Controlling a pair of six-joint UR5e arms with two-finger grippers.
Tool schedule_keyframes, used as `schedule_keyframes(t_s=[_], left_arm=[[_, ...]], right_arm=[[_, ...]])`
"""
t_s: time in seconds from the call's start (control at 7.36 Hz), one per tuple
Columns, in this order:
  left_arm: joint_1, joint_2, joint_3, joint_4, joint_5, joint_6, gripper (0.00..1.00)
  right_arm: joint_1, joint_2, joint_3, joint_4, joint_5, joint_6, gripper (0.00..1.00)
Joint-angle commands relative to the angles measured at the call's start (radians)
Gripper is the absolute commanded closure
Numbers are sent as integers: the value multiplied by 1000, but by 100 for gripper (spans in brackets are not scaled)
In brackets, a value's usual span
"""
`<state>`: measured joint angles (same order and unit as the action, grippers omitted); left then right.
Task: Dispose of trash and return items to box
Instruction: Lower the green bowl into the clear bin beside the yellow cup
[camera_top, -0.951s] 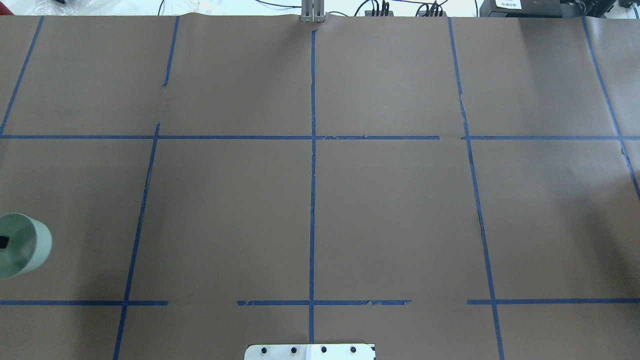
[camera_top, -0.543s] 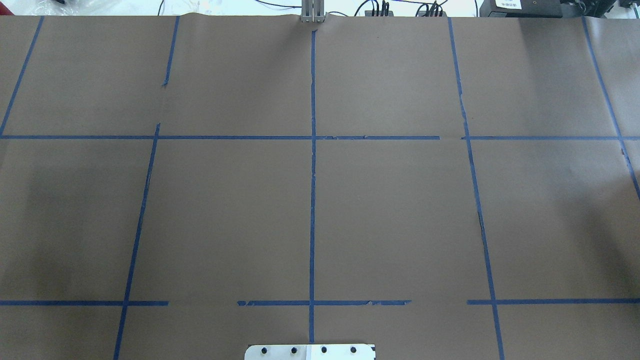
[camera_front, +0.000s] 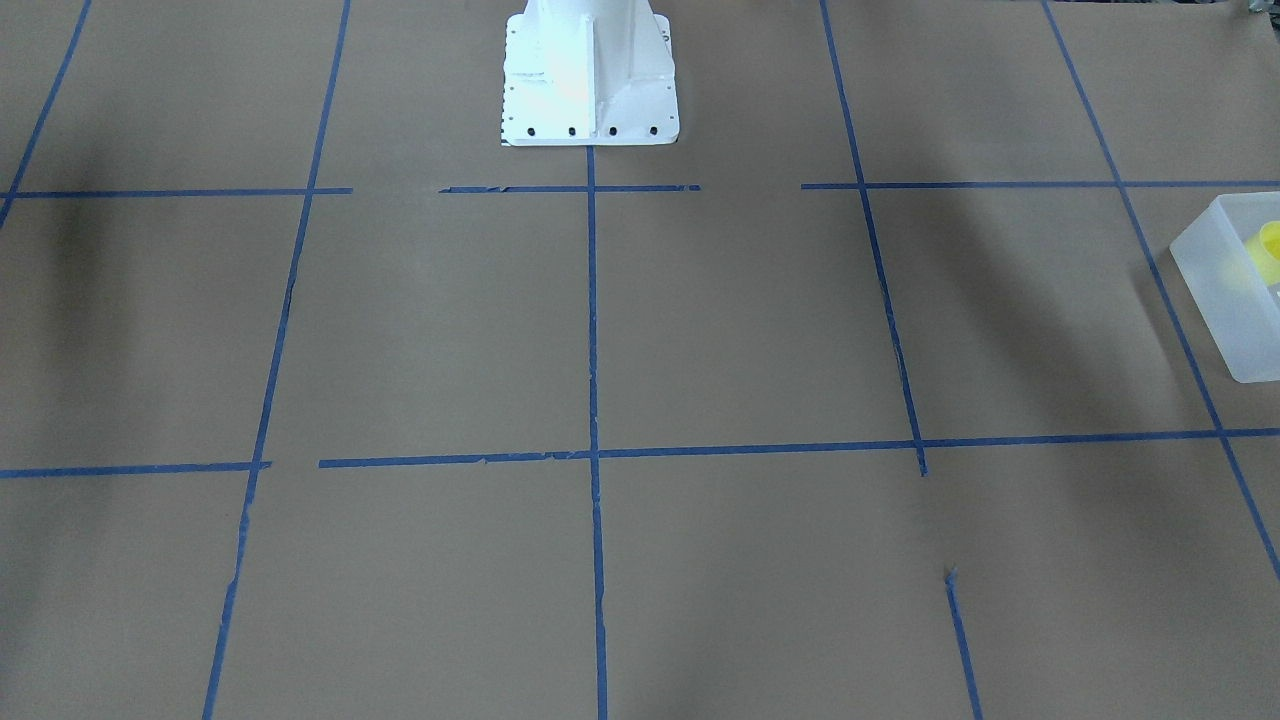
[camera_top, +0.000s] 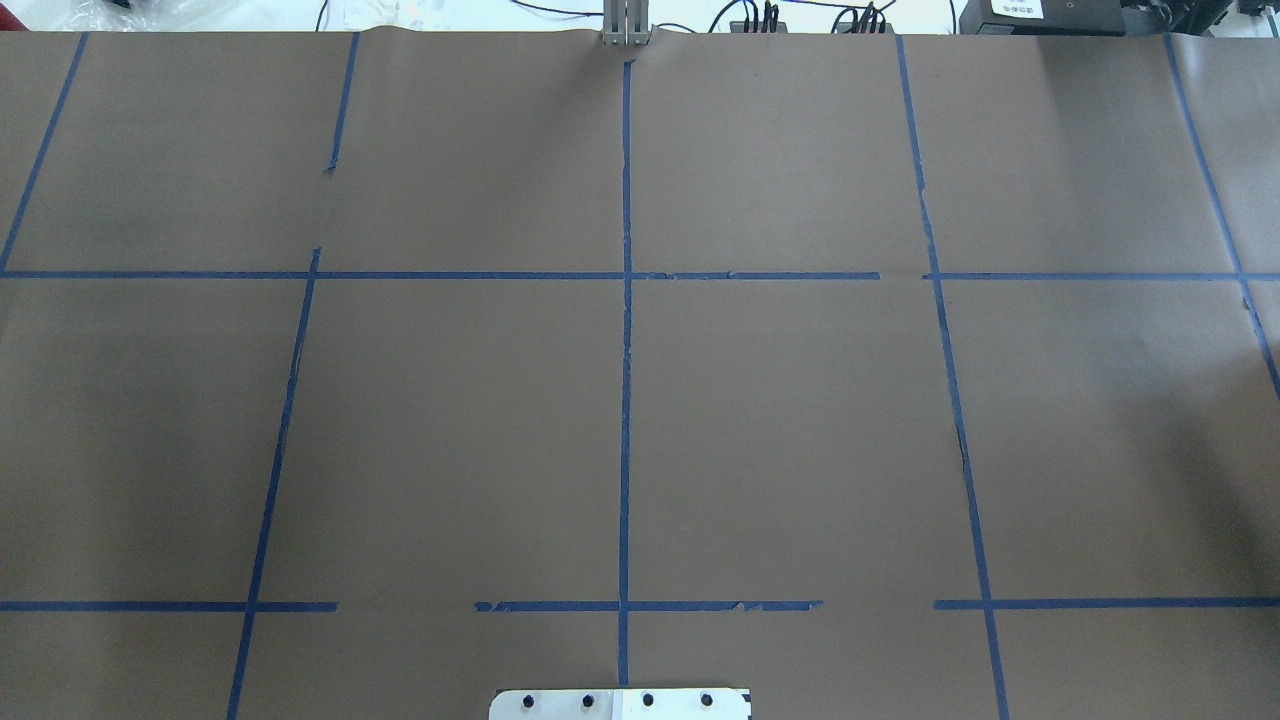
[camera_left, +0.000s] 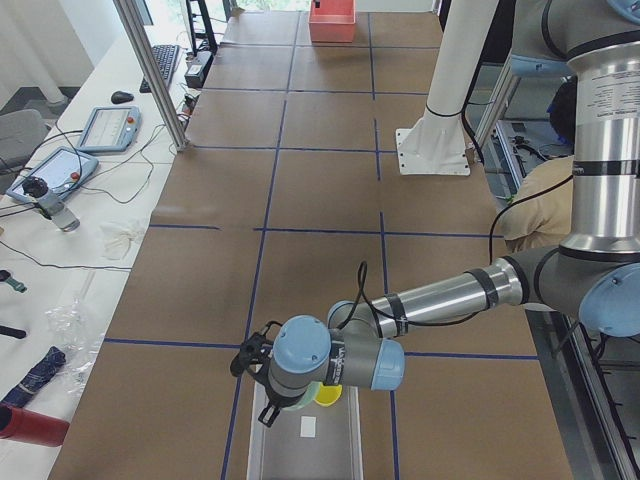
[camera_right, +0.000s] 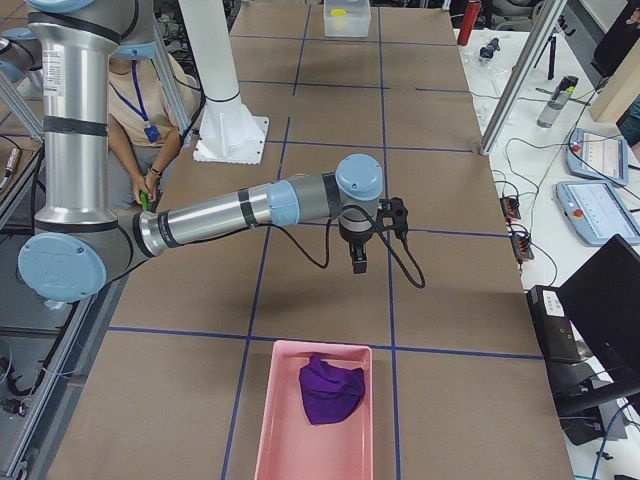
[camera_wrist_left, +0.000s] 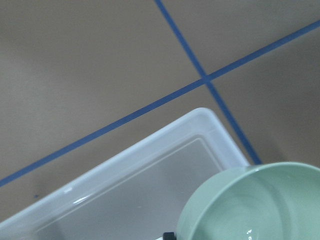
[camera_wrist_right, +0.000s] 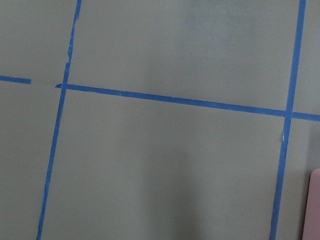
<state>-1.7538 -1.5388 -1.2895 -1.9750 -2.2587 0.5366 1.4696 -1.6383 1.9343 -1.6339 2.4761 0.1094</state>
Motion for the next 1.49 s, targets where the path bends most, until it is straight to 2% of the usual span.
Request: schedule_keyframes(t_s=[0.0, 0.14, 0.27, 0.54, 0.95, 1.09, 1.22, 1.36], left_arm=[[-29, -40, 178, 34, 18, 75, 100], [-29, -40, 220, 38, 4, 72, 100], [-27, -41, 235, 38, -54, 56, 100], [-27, -49, 275, 36, -76, 36, 100], [-27, -52, 282, 35, -90, 37, 100], [-27, -52, 282, 30, -90, 34, 82], [-29, -50, 283, 25, -90, 23, 1], [-30, -50, 282, 25, -90, 22, 0]], right_arm=[[0, -2, -1, 0, 0, 0, 0], [0, -3, -2, 0, 0, 0, 0], [0, -9, -3, 0, 1, 0, 0], [-8, -12, -8, 0, 0, 0, 0], [-14, -11, -12, 0, -2, 0, 0], [-15, -12, -12, 0, -2, 0, 0], [-15, -12, -14, 0, 0, 1, 0], [-15, -12, -14, 0, 0, 1, 0]])
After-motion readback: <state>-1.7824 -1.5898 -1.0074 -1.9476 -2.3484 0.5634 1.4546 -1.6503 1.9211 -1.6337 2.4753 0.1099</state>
